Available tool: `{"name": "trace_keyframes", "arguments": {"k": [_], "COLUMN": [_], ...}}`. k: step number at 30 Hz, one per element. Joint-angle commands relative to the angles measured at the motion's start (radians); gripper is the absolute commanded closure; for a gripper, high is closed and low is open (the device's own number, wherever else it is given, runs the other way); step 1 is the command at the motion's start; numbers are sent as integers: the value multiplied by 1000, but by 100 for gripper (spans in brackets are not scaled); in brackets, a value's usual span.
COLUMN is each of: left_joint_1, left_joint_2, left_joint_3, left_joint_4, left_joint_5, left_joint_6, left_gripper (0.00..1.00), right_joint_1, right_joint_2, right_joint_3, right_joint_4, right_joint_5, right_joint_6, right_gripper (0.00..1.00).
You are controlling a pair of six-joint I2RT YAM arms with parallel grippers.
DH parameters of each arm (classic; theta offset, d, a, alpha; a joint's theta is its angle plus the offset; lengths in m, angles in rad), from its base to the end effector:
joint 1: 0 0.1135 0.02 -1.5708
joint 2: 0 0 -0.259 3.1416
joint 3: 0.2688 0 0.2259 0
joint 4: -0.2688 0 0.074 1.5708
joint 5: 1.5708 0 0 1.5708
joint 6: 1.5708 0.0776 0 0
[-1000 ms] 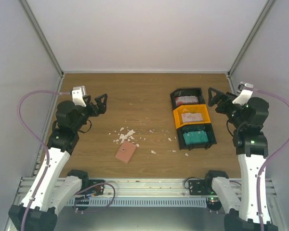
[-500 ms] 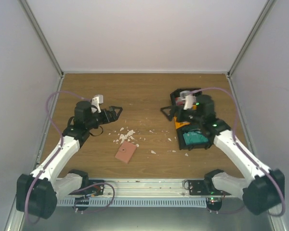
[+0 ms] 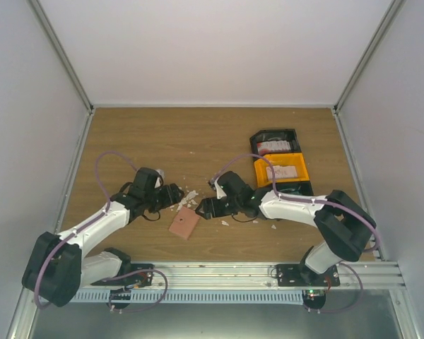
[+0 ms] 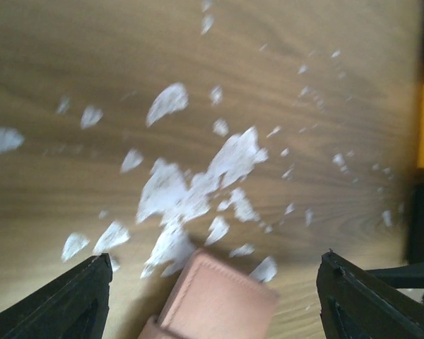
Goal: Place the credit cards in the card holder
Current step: Open the card holder at the center of the board.
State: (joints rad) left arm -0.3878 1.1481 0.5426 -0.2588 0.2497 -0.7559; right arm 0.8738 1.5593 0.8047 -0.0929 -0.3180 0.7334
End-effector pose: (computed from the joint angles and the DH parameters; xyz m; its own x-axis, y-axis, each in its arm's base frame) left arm 0.1999 -0.1024 0.1616 -0.8656 -0.3644 -0.3434 -0.1083 0.8059 -0.5821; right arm 0.1833 0.2568 0.1563 -0.9340 -0.1251 -0.3348 -0.3176 0.7199 0.6172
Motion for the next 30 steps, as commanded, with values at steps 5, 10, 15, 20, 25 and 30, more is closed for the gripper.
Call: {"name": "trace_keyframes", "arguments": {"k": [5, 10, 15, 20, 25, 30], "left_joint_1": [-53, -60, -79, -97, -115, -122], "left_joint_2": [-115, -150, -111, -30, 41, 120], "left_joint_3": [-128, -210, -216, -213, -197, -189], "left_joint_4": [-173, -92, -32, 49, 100, 128], "left_joint_5": [17, 130, 199, 259, 269, 273], "left_joint_6": [-88, -96, -81, -61, -48, -29], "left_gripper": [25, 52, 66, 76, 83, 91], "right_joint_1": [23, 22, 22, 5, -42, -54], "right_joint_2": [60, 79, 65, 56, 57, 114], "right_joint_3": [-47, -70, -119, -168, -243, -267], "right_joint_4": [140, 180, 221, 265, 362, 478], "right_joint_5": [-78, -95, -83, -90, -147, -224], "right_joint_6": [72, 84, 113, 147, 189, 235], "right_gripper": [27, 40, 44, 46, 49, 50]}}
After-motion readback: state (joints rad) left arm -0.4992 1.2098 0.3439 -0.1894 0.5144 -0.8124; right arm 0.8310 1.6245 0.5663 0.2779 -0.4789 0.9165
